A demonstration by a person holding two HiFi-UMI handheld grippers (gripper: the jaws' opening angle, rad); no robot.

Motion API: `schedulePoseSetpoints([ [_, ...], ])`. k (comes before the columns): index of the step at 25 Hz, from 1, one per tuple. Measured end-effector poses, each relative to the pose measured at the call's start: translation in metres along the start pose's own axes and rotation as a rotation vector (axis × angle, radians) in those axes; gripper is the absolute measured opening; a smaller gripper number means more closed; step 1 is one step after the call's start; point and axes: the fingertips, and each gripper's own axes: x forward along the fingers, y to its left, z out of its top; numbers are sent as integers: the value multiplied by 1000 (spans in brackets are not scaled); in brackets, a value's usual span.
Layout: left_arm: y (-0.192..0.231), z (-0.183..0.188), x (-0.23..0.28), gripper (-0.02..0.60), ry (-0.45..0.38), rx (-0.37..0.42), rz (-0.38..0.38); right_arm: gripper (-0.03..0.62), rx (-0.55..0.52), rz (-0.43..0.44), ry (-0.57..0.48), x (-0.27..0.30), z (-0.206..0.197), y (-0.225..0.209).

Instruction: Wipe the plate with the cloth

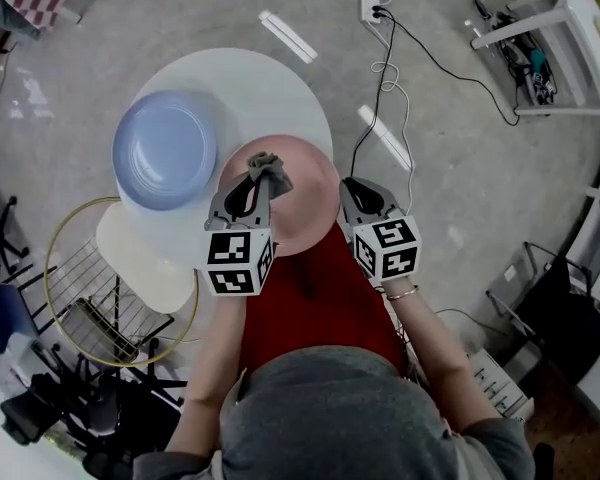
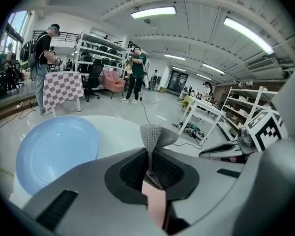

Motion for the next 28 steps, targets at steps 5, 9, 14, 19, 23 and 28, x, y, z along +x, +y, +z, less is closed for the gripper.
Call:
schedulePoseSetpoints([
  [5,-7,-4,13,37,36,2,-10,32,21,41,42,10,-2,-4],
  [9,-10,-10,24,37,77,4,-18,32,16,62,69,15,-4,-6],
  [14,-15,-14,37,37,106,2,-24,34,39,100,113,21,-14,-8],
  [19,-21,-18,48,37,143,6,-42,63,59,124,146,28,-18,-8],
  [23,-33,-26,61,37,209,10,-90,63,57,156,188,32,-22,-9],
  [28,-49,-38,75,37,310,39,-161,63,27,181,234,34,-27,-4],
])
